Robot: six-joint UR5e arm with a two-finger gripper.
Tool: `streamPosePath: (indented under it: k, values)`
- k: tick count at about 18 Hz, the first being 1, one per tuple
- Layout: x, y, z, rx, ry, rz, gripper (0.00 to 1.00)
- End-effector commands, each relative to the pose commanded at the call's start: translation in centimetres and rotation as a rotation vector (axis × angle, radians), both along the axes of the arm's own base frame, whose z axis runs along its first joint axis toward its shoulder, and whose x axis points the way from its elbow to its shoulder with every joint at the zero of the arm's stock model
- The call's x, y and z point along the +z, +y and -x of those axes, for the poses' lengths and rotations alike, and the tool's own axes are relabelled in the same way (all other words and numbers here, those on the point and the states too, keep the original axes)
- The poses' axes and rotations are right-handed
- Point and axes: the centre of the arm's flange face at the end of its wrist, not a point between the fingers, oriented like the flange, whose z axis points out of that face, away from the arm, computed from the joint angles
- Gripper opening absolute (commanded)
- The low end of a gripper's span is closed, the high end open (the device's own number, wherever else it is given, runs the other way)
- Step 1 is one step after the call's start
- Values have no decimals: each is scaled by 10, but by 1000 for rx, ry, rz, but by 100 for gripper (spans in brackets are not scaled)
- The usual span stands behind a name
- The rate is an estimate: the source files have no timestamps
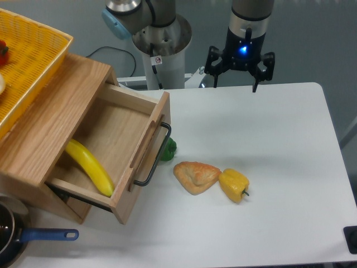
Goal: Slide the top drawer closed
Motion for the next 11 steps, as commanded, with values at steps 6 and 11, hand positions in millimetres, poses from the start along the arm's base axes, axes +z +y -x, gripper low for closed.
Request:
streamPosePath:
  k: [6, 11]
  values:
    - [0, 6, 10, 111, 42, -29, 100]
    - [-6, 8, 15, 125, 33, -22, 100]
